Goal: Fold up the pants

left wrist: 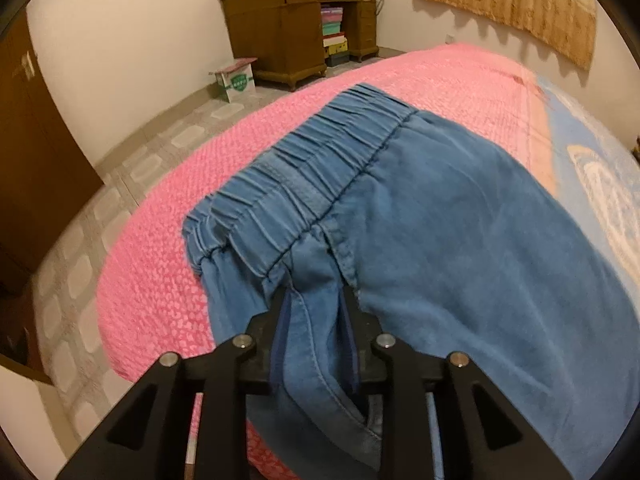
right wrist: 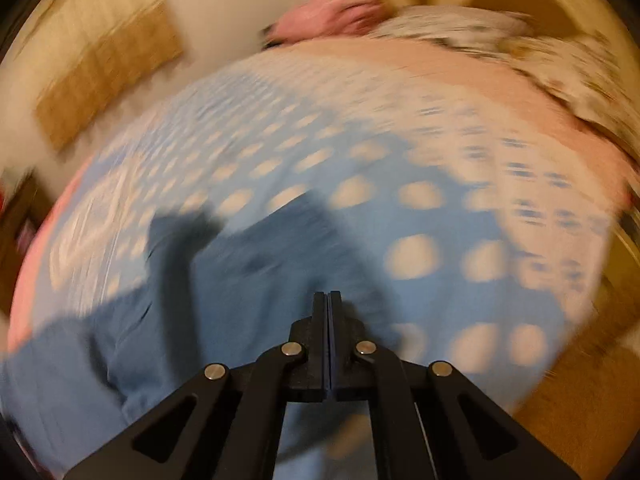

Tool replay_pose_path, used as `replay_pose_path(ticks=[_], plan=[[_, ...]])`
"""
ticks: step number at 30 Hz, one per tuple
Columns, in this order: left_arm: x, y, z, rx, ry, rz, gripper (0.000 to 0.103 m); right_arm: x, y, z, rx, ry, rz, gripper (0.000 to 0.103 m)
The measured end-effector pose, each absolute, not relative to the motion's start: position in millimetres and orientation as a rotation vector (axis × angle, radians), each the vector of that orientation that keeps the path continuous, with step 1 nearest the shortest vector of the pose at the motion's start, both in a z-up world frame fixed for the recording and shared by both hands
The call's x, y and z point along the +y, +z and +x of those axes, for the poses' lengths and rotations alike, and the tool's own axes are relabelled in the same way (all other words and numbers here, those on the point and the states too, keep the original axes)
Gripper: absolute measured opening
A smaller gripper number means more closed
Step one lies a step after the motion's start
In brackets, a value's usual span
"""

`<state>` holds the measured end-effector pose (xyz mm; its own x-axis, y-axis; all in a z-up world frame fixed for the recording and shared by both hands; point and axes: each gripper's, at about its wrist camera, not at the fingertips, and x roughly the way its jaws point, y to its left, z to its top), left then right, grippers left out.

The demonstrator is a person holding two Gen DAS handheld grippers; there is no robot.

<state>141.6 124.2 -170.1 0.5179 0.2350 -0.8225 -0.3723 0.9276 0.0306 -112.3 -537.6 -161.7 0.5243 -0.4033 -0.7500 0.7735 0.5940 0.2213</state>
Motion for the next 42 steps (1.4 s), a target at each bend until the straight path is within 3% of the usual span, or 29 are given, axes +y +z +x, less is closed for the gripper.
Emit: replay_pose_path(ticks=[4, 8, 11, 12, 20, 23, 24, 27, 32, 38, 42], plan=[[127, -171, 140, 0.962, 0.37, -0.179, 0.03, -550, -157, -149, 0.681, -0.774, 0.67, 0.001], [124, -172, 140, 0.961, 0.378, -0.169, 0.03, -546, -136, -123, 0.648, -0.603, 0.622, 0.004], [126, -172, 140, 0.962, 0.37, -0.179, 0.031, -556, -137, -82, 0.682, -0.516, 0.604, 0.034], [128, -171, 140, 0.963, 0.365, -0.188, 0.031, -556, -141, -65, 0.704, -0.51, 0.561, 0.036], [134, -171, 139, 0.965, 0.362, -0.2, 0.032, -543, -184, -1, 0.871, -0.433, 0.364, 0.035], [134, -171, 139, 0.963, 0.365, -0.198, 0.032, -538, -182, -2, 0.897, -0.426, 0.328, 0.009], [134, -171, 139, 0.963, 0.364, -0.199, 0.032, -538, -180, -4, 0.903, -0.416, 0.336, 0.006], [134, -172, 139, 0.963, 0.362, -0.202, 0.032, -542, -168, -22, 0.877, -0.429, 0.358, 0.005], [134, -172, 139, 0.961, 0.361, -0.211, 0.032, -561, -129, -86, 0.638, -0.675, 0.452, 0.004], [135, -171, 139, 0.96, 0.358, -0.219, 0.032, -581, -167, -101, 0.775, -0.688, 0.511, 0.008], [132, -172, 139, 0.962, 0.358, -0.223, 0.032, -595, -164, -136, 0.658, -0.791, 0.695, 0.009]])
